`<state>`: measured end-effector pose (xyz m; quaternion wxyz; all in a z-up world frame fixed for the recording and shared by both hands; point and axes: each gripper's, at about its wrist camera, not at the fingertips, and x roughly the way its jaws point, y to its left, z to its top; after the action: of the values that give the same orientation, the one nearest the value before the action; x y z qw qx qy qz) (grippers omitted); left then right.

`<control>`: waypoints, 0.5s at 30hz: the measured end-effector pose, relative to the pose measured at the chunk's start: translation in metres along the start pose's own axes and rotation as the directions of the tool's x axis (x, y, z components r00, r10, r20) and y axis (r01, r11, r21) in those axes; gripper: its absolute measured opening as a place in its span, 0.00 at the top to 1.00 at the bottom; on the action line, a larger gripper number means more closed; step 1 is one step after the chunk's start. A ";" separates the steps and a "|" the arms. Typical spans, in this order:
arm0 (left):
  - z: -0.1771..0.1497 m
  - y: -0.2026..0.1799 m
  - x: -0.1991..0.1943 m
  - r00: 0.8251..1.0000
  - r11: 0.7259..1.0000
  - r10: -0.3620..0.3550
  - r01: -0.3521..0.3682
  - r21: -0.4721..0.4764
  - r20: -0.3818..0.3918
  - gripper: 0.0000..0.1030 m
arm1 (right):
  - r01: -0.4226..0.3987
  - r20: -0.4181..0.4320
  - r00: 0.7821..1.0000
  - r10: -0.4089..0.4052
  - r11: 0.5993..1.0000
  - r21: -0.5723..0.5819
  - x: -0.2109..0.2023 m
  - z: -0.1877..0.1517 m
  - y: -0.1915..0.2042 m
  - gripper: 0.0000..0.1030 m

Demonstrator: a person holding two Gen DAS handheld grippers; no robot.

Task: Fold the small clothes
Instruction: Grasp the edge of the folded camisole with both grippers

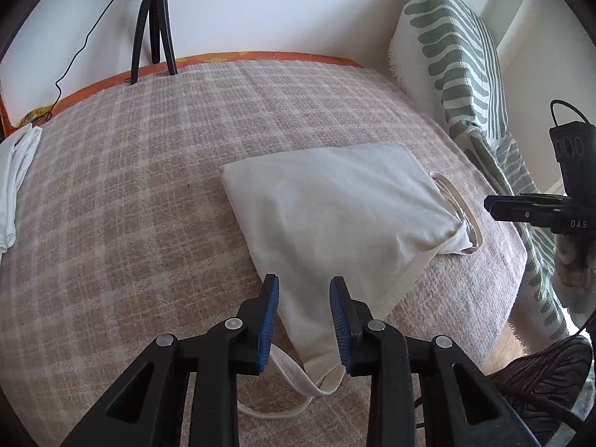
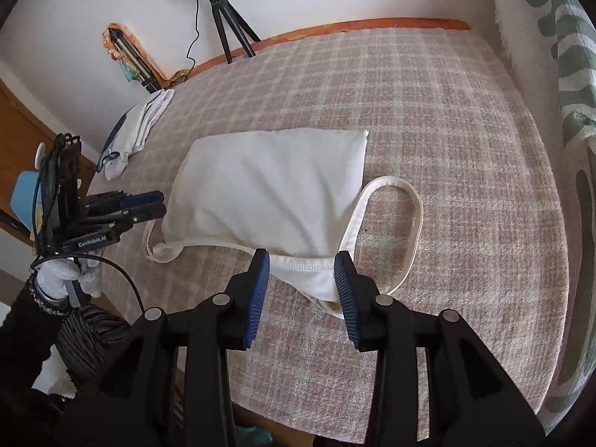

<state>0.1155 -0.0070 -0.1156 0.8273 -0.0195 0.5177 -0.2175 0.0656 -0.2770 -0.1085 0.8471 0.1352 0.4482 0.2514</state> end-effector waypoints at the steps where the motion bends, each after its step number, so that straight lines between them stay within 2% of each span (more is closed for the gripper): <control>1: -0.004 -0.002 0.006 1.000 1.000 -0.005 0.005 0.008 -0.021 0.73 | -0.007 0.016 1.000 0.007 1.000 0.021 0.005 0.004 -0.002 0.63; 3: -0.011 -0.004 0.013 0.999 1.000 0.010 -0.009 0.013 -0.045 0.73 | 0.023 0.035 0.999 -0.024 0.999 0.045 0.021 0.012 -0.002 0.63; 6: -0.017 0.001 0.011 0.999 1.000 0.003 -0.003 -0.004 -0.052 0.72 | 0.098 0.010 0.995 -0.099 0.993 0.060 0.045 0.021 -0.006 0.52; 8: -0.015 0.004 0.002 1.000 1.000 0.016 -0.016 -0.021 -0.024 0.71 | 0.092 -0.003 0.996 -0.092 0.992 0.086 0.050 0.023 -0.021 0.52; 10: -0.008 0.011 -0.010 1.000 0.998 0.013 -0.012 -0.059 0.028 0.62 | 0.094 -0.008 0.996 -0.094 0.987 0.130 0.055 0.025 -0.034 0.52; 11: -0.005 0.016 -0.015 0.999 0.996 0.011 -0.007 -0.085 0.049 0.49 | 0.073 0.002 0.997 -0.074 0.985 0.154 0.057 0.027 -0.038 0.52; 12: 0.000 0.022 -0.018 0.998 0.993 0.003 0.005 -0.117 0.066 0.41 | 0.043 0.011 0.999 -0.045 0.984 0.174 0.056 0.028 -0.042 0.52; 15: 0.008 0.041 -0.018 0.995 0.972 -0.047 0.065 -0.226 0.084 0.40 | -0.027 0.067 0.998 0.013 0.976 0.217 0.050 0.033 -0.050 0.51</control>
<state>0.1297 0.0349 -0.1068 0.8327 -0.1377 0.5057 -0.1790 0.1321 -0.2917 -0.1474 0.8386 0.2400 0.4441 0.2048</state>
